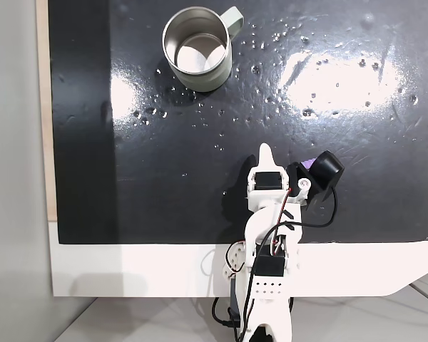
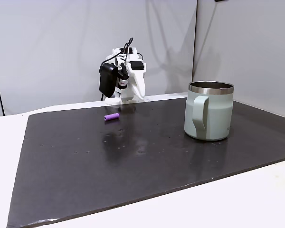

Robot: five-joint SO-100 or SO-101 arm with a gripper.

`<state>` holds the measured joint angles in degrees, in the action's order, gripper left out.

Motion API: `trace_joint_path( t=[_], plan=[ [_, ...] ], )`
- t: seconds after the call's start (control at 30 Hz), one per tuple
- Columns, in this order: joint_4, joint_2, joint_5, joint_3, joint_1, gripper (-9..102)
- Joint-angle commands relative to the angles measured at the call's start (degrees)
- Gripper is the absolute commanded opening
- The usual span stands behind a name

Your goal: Grasp a pengrip and put it in the cup.

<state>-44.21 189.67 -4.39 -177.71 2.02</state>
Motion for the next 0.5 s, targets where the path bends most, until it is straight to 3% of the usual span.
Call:
trace_joint_path(
  t=[0.0,0.2,0.47],
  plan=[
    [0.18,0.53,0.18,0.18,-0.26,0],
    [-1.32,0.53,-2.11,1.49,-0.62,0],
    [-19.25,-0.09,-11.16,19.69,1.05,0]
  ],
)
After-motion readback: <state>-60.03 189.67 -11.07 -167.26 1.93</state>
